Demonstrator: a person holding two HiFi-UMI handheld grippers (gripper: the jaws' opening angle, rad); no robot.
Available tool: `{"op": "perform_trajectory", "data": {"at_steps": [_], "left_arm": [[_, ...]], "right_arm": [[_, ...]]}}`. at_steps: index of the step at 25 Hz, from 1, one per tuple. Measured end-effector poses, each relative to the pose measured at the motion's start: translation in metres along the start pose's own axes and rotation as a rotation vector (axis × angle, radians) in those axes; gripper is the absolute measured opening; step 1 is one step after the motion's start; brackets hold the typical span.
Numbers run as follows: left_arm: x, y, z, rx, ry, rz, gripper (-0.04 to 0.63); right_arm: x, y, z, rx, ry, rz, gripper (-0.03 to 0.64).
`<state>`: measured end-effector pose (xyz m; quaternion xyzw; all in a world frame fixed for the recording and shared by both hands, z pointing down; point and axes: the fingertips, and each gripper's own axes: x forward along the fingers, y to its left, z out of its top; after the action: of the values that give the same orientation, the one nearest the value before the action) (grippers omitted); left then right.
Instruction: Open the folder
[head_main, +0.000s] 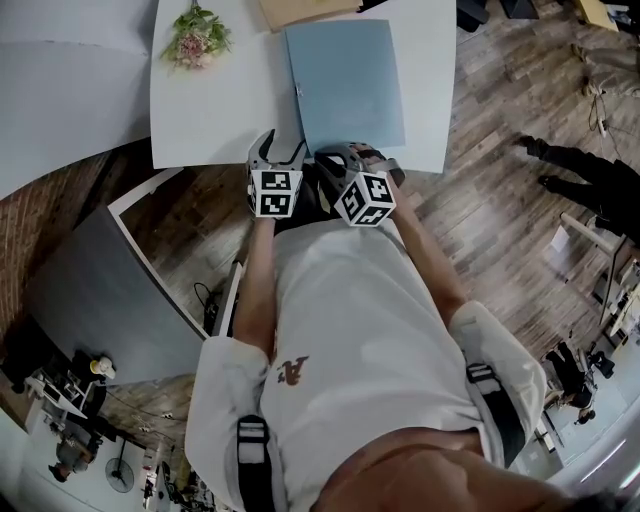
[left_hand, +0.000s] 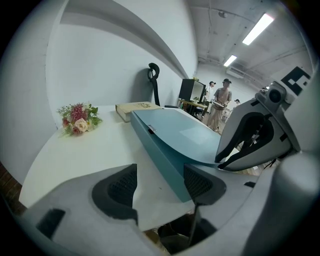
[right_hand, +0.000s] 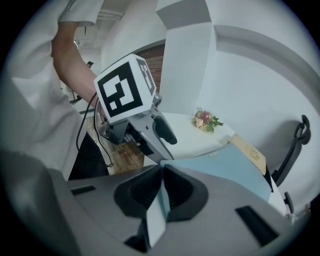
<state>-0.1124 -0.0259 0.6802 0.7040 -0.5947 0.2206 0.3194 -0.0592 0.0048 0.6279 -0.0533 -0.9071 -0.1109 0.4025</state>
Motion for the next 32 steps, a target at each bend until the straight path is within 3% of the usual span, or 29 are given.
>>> {"op": "perform_trajectory", "data": {"at_steps": [32], "left_arm": [[0.001,-0.004,0.003,0.041,0.012,0.000,0.302]], "right_arm": [[-0.030,-0.009,0.011,0.036,-0.042,-0.085,0.020]]}}
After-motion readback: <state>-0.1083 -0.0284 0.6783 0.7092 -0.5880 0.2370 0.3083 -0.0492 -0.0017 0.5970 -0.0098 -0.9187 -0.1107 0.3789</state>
